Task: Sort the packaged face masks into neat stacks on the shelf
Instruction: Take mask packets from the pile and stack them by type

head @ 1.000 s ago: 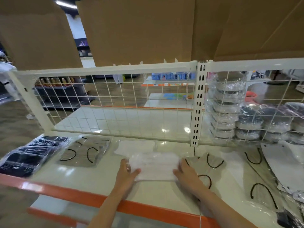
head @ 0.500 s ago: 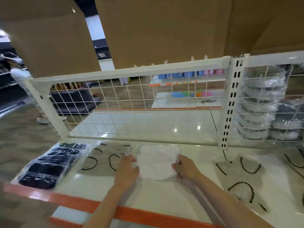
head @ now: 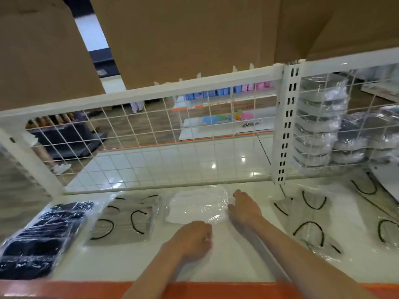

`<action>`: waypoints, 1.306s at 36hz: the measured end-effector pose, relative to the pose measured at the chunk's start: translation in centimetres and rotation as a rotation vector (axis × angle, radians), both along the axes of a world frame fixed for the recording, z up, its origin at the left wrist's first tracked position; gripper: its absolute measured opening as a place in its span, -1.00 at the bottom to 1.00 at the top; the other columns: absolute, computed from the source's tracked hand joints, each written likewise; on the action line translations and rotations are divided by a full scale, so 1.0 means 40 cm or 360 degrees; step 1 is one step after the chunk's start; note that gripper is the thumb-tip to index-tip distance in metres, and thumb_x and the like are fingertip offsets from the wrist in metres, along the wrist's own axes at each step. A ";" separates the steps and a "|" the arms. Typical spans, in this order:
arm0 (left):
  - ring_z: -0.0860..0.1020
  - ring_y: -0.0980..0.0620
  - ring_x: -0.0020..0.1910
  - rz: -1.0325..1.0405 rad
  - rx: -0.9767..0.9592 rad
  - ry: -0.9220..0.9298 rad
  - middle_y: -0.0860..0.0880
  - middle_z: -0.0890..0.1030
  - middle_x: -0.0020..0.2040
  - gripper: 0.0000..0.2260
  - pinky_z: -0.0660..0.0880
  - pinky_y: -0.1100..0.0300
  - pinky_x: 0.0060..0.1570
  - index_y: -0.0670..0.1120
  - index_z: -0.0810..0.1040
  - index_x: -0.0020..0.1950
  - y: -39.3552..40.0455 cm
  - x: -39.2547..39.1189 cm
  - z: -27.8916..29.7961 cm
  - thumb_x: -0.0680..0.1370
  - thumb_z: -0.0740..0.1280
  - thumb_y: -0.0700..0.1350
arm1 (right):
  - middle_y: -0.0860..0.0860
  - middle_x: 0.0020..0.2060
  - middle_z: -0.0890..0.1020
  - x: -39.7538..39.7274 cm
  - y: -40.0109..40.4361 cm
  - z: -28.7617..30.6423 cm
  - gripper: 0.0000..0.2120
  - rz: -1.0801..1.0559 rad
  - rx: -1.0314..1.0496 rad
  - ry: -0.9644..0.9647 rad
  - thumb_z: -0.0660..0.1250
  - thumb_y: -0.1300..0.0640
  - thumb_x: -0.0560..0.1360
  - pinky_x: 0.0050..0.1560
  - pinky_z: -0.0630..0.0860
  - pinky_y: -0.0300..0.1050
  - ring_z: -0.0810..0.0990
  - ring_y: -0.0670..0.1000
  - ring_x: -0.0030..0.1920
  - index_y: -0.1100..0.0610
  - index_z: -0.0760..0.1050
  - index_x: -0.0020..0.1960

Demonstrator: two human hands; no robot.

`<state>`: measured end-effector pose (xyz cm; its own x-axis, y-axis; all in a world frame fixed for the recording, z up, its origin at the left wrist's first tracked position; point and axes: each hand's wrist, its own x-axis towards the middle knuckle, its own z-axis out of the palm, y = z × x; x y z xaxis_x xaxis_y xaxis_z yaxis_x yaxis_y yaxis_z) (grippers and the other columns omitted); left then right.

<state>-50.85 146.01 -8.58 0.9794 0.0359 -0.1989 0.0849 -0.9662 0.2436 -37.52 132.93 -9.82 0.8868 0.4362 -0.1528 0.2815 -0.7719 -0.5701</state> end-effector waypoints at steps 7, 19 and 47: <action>0.52 0.08 -0.14 -0.0054 -0.0359 -0.0047 0.04 0.57 -0.14 -0.87 0.43 0.24 -0.08 -0.06 0.55 -0.07 -0.111 0.088 -0.010 0.49 0.24 -0.09 | 0.11 0.21 0.42 0.035 -0.160 -0.002 -0.67 -0.0081 -0.0138 -0.0114 0.15 0.12 0.55 0.11 0.41 -0.06 0.45 0.12 0.19 0.17 0.32 0.29; 0.55 0.09 -0.19 0.0189 -0.0727 -0.0278 0.01 0.60 -0.16 -0.87 0.46 0.25 -0.16 -0.12 0.59 -0.15 -0.364 0.243 -0.044 0.50 0.29 -0.11 | 0.11 0.13 0.46 0.068 -0.488 -0.007 -0.76 -0.0436 -0.0132 -0.0113 0.14 0.19 0.54 0.10 0.38 -0.14 0.47 0.11 0.14 0.23 0.42 0.17; 0.51 -0.23 0.17 0.1420 -0.1951 -0.0179 -0.27 0.45 0.31 -0.23 0.50 -0.09 0.13 -0.18 0.22 0.47 -0.360 0.238 -0.019 0.24 0.27 -0.33 | 0.05 0.04 0.51 0.137 -0.583 -0.007 -0.56 -0.0068 -0.0352 0.0148 0.34 -0.16 0.44 -0.06 0.46 -0.15 0.52 0.06 0.04 0.15 0.40 0.11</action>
<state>-41.31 131.62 -9.36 0.7389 0.4795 -0.4733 0.4411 0.1868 0.8778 -32.03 109.60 -10.12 0.8812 0.3457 -0.3225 0.2001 -0.8907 -0.4081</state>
